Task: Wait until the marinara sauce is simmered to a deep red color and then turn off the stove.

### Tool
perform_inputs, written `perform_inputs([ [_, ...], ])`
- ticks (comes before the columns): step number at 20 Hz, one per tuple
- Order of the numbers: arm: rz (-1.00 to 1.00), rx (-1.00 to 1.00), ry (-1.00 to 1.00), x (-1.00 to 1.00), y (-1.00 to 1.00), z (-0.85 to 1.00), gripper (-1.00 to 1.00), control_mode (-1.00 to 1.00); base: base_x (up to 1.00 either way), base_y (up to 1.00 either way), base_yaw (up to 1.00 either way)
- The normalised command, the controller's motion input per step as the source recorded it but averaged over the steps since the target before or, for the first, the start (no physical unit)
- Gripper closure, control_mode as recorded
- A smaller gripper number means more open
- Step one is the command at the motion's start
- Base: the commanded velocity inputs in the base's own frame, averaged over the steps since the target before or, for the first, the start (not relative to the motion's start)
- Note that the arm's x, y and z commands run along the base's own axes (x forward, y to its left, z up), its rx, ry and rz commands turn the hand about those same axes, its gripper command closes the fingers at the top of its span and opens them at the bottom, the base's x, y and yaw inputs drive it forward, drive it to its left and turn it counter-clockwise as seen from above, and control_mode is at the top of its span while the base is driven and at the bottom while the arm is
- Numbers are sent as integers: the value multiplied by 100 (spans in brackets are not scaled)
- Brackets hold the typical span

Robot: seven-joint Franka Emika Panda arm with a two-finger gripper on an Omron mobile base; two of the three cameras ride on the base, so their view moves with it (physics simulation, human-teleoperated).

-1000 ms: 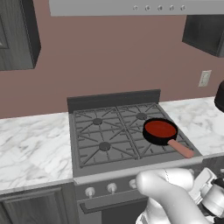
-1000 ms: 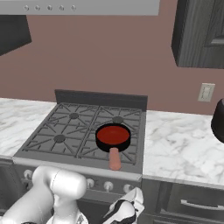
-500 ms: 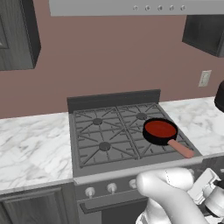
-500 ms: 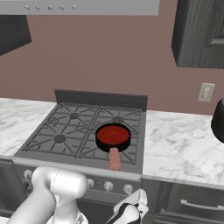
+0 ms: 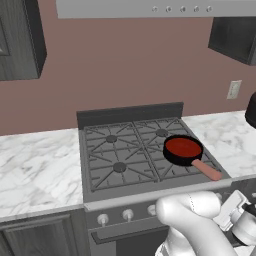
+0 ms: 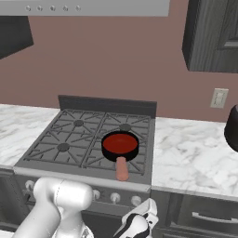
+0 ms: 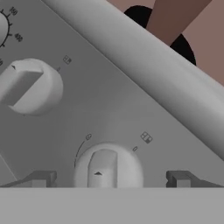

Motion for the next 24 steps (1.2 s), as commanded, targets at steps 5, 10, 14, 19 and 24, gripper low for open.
perform_inputs([
  [5,0,0,-1,0,0,0,-100,-100,0,0,0],
  [10,0,0,-7,0,4,0,-100,-100,0,0,0],
  [14,0,0,0,0,0,0,-100,-100,0,0,0],
  [19,0,0,0,0,0,-1,-100,-100,0,0,0],
  [24,0,0,0,0,0,0,-100,-100,0,0,0],
])
